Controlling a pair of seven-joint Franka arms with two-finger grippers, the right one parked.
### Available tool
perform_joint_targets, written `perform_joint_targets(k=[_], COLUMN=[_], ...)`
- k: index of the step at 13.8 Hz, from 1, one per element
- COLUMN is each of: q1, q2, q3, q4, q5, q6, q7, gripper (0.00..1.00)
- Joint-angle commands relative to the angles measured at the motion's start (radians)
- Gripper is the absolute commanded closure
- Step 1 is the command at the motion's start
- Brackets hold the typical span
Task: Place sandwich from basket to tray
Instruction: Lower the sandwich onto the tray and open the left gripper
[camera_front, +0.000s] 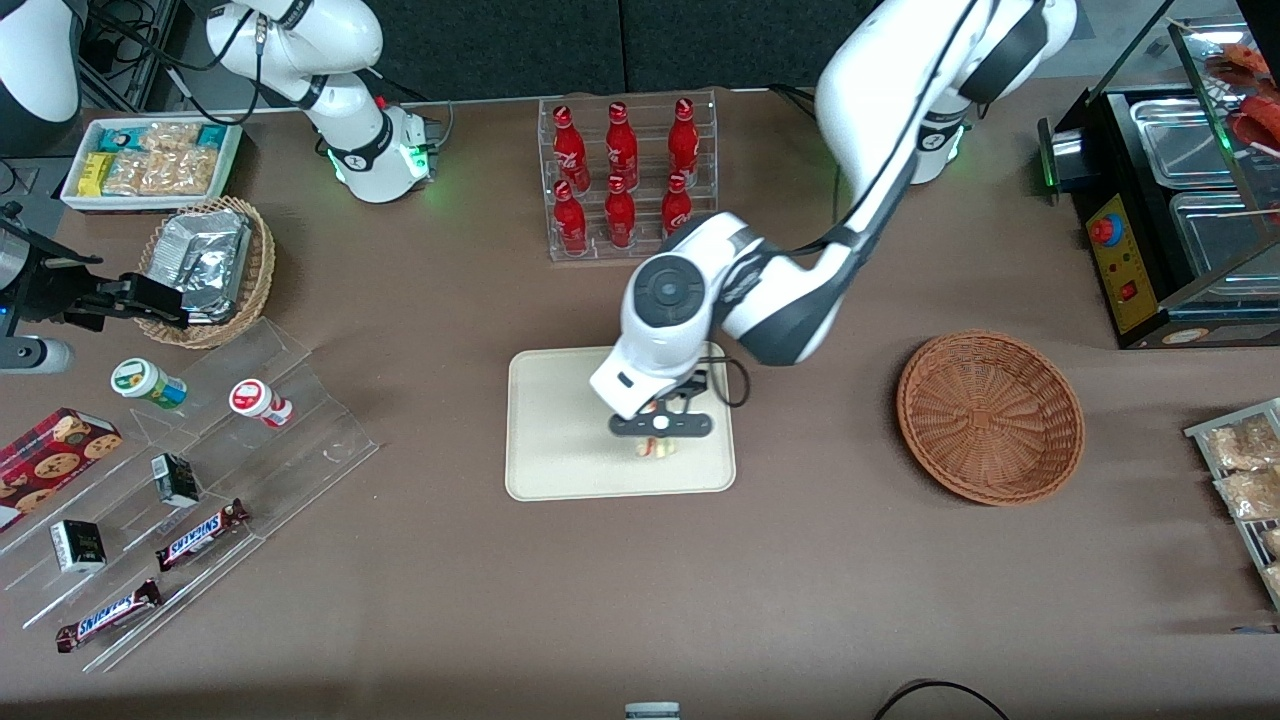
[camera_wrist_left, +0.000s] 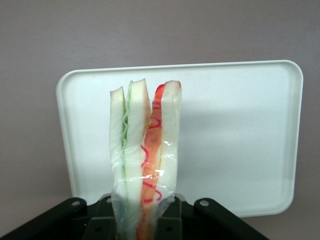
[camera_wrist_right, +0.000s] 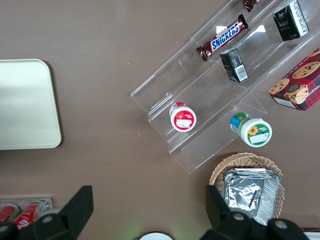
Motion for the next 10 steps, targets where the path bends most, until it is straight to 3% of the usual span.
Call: perform_joint_targets(k=[1, 3, 10], q1=[-0.041, -0.046, -0.056], q2=[0.068, 0.110, 0.213], q3=[0.015, 0.014, 0.015], q4=[0.057, 0.057, 0.055], q5=[0.028, 0.058, 0.063], q6=[0.018, 0.021, 0.192], q7=[-0.018, -0.016, -0.119], gripper=[0.94, 0.91, 0.89])
